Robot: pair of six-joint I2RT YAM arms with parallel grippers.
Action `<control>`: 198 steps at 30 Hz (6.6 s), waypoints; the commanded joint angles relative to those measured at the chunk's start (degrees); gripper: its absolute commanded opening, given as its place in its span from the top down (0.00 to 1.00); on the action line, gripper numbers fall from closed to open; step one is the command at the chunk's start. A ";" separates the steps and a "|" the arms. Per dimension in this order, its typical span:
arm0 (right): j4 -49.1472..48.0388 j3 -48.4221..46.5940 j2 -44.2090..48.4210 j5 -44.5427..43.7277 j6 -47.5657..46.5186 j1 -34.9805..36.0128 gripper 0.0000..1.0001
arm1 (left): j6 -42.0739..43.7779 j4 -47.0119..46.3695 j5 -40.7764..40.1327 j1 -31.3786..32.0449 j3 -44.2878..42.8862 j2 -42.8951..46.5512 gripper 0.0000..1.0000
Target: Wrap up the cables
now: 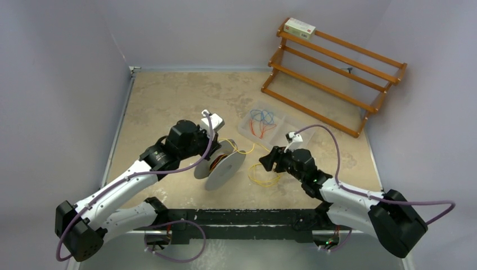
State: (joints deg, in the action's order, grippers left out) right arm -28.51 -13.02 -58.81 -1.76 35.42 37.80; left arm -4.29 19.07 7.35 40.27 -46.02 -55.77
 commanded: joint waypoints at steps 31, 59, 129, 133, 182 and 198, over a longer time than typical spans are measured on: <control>-88.91 7.66 -51.18 -2.43 -4.79 0.97 0.47 | -3.71 -5.58 -1.12 0.03 2.16 3.33 1.00; -79.13 6.93 -41.18 0.00 -7.16 0.98 1.00 | -4.48 -5.89 -6.76 0.00 1.62 8.44 1.00; -34.31 -6.70 -27.94 2.74 4.21 11.09 1.00 | -28.33 -21.63 -42.41 0.07 -4.42 24.49 1.00; -31.13 -8.92 -27.38 1.04 3.31 15.62 1.00 | -27.01 -21.08 -49.62 0.01 -3.29 24.07 1.00; 27.17 -50.67 -17.32 -18.55 -39.85 33.89 1.00 | -15.22 3.61 -40.45 0.15 -5.63 2.94 1.00; 15.34 -44.81 -13.88 -26.87 -49.66 27.38 0.90 | -10.04 4.39 -26.36 0.46 -5.56 2.51 1.00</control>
State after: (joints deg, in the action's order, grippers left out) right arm -5.13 -58.19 -76.73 -23.70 -11.57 68.36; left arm -18.04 24.25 -22.81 40.56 -49.06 -54.37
